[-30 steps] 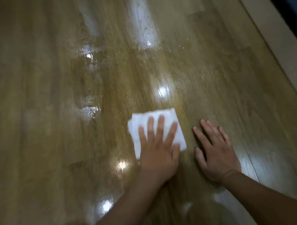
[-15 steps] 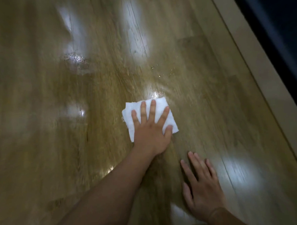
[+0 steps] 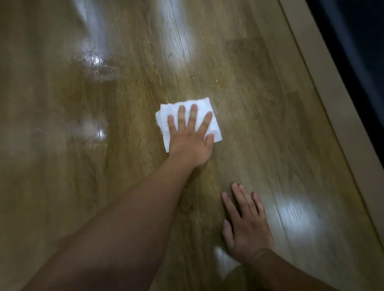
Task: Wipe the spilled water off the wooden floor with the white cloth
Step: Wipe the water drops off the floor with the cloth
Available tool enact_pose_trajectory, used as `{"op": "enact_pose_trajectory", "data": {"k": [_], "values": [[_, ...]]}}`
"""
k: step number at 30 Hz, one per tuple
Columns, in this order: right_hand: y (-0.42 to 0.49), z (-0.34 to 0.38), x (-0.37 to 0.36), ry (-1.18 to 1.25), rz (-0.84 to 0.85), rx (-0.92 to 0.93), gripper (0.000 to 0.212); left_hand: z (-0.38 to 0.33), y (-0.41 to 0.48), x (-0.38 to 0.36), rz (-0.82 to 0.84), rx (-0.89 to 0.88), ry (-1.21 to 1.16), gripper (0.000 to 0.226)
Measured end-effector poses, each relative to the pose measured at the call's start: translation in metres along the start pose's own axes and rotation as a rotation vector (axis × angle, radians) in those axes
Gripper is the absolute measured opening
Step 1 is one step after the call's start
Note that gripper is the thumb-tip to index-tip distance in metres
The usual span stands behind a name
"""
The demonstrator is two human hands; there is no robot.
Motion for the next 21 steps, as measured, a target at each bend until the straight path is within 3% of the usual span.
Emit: {"op": "enact_pose_trajectory", "data": {"k": [2, 11, 13, 21], "values": [[0.0, 0.003, 0.004, 0.006, 0.014, -0.015, 0.063, 0.001, -0.046, -0.015, -0.047, -0.019, -0.007, 0.062], [0.003, 0.001, -0.003, 0.006, 0.019, -0.016, 0.064, -0.026, -0.285, -0.073, 0.016, -0.097, -0.023, 0.062], [0.002, 0.001, -0.004, -0.001, -0.011, -0.016, 0.064, -0.025, -0.274, -0.073, 0.023, -0.071, -0.019, 0.063], [0.001, 0.0, 0.001, 0.076, -0.056, -0.004, 0.058, -0.022, -0.078, -0.032, -0.002, -0.086, 0.123, 0.07]]}}
Point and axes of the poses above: each hand's wrist, its own y-axis towards the middle knuckle, its own x-axis out of the back of the hand, z = x × y, the point moved 1 cm from there along y, towards the middle knuckle, and after that the axes turned 4 degrees about -x, right-handed, at the moved point
